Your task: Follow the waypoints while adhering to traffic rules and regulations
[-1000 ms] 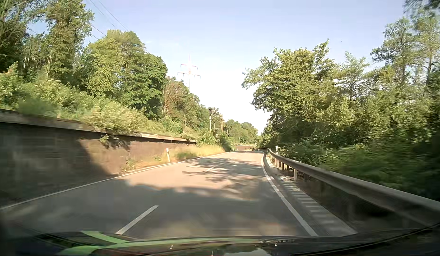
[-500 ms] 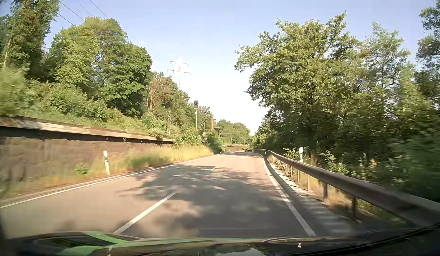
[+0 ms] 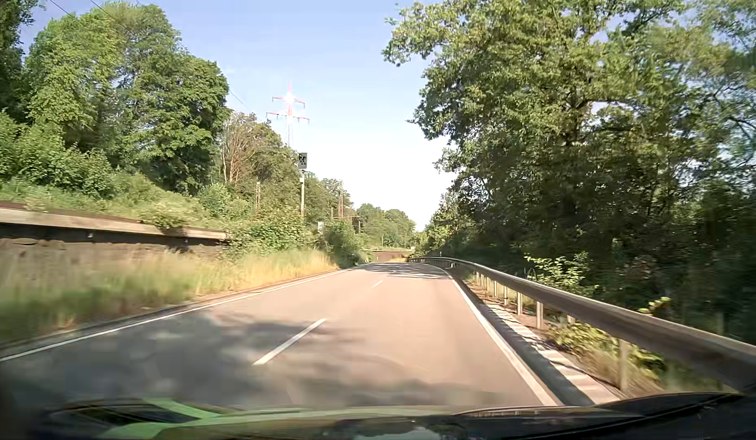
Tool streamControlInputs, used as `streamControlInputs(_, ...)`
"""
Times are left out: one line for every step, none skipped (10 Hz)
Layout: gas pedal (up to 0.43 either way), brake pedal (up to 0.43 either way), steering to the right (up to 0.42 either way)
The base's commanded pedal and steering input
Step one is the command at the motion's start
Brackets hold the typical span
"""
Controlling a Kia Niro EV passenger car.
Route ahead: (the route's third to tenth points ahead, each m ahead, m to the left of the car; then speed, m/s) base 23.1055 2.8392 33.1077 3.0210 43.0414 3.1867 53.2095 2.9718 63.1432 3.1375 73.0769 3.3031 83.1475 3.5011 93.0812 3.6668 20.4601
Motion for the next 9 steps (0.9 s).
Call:
streamControlInputs(0.228, 0.000, 0.014)
streamControlInputs(0.228, 0.000, 0.011)
streamControlInputs(0.240, 0.000, 0.007)
streamControlInputs(0.240, 0.000, 0.001)
streamControlInputs(0.260, 0.000, -0.003)
streamControlInputs(0.260, 0.000, -0.004)
streamControlInputs(0.260, 0.000, -0.004)
streamControlInputs(0.260, 0.000, -0.005)
streamControlInputs(0.260, 0.000, -0.005)
